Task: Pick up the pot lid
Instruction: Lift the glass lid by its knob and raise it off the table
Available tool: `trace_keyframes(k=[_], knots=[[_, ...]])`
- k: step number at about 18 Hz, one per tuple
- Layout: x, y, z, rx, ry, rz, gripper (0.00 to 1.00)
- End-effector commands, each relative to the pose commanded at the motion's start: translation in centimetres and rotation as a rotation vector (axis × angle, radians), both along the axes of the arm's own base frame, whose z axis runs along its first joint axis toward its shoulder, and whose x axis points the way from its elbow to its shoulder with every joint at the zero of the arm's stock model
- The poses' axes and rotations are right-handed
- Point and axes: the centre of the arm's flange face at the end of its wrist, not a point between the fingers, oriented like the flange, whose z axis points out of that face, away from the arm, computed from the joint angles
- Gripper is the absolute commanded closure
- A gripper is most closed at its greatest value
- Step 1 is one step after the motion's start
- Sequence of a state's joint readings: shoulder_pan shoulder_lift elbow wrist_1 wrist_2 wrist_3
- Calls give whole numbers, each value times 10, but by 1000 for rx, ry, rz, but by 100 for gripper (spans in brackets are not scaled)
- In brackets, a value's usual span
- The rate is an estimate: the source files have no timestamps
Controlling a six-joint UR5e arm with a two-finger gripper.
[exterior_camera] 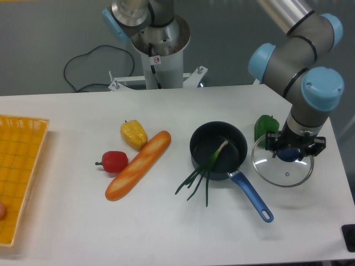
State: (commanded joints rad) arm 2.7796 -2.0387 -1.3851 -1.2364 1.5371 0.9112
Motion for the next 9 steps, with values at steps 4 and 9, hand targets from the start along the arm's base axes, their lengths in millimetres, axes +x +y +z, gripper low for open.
trace_keyframes(k=[4, 9], knots=[[13, 3, 1, 0, -5, -8, 41], [19, 11, 1, 0, -7, -15, 41]])
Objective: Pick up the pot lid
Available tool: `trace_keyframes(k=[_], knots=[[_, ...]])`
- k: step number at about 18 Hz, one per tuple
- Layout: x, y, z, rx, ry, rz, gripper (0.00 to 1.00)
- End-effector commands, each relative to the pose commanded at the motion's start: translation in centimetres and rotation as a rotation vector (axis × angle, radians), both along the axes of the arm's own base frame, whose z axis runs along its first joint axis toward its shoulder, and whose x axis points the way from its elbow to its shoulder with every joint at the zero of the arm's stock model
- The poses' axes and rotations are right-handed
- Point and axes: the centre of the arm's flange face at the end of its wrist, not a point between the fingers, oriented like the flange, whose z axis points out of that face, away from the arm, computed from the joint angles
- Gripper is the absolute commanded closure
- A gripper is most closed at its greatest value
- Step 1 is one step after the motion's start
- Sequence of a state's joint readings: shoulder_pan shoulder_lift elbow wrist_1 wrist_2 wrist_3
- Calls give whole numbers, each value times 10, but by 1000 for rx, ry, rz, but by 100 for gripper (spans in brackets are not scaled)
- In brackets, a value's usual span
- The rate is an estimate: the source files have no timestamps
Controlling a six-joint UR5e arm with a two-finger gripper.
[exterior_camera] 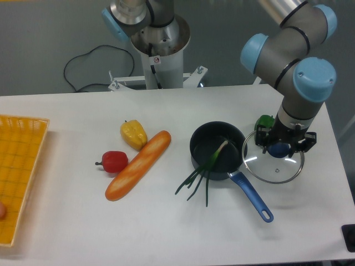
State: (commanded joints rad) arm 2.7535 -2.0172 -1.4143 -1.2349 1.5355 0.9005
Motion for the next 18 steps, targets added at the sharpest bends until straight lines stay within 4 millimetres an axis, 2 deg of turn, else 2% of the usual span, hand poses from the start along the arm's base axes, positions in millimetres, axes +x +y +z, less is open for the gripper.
trace_keyframes(k=[4, 18], knots=[[4, 8, -3, 0, 0, -9, 41], [6, 12, -5, 23, -12, -13, 40]])
